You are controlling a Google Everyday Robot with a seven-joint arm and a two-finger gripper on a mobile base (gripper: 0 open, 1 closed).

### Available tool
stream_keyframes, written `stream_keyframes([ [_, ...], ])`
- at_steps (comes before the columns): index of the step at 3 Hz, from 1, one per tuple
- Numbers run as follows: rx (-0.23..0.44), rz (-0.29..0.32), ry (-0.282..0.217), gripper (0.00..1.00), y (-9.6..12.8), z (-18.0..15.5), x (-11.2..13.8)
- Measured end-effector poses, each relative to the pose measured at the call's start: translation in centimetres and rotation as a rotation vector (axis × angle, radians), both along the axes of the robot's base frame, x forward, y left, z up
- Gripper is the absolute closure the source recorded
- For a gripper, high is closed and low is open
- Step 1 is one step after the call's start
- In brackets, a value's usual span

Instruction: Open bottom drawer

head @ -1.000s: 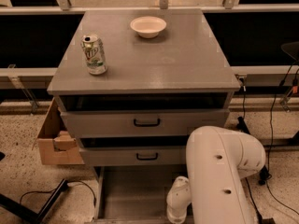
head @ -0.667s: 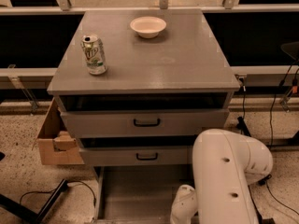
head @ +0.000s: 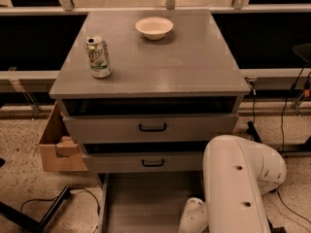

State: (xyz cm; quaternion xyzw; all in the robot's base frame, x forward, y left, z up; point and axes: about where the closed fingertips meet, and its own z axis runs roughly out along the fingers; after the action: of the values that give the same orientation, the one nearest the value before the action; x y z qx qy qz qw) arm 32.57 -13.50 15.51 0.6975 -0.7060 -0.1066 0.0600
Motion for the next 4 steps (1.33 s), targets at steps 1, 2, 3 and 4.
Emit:
stream_keyframes([
  [1, 0.000, 0.000, 0.000, 0.88, -0.04, 0.00, 0.27],
  [2, 0.000, 0.000, 0.000, 1.00, -0.05, 0.00, 0.30],
  [3, 0.000, 0.000, 0.000, 1.00, -0.05, 0.00, 0.30],
  [4, 0.000, 0.000, 0.000, 0.87, -0.05, 0.00, 0.32],
])
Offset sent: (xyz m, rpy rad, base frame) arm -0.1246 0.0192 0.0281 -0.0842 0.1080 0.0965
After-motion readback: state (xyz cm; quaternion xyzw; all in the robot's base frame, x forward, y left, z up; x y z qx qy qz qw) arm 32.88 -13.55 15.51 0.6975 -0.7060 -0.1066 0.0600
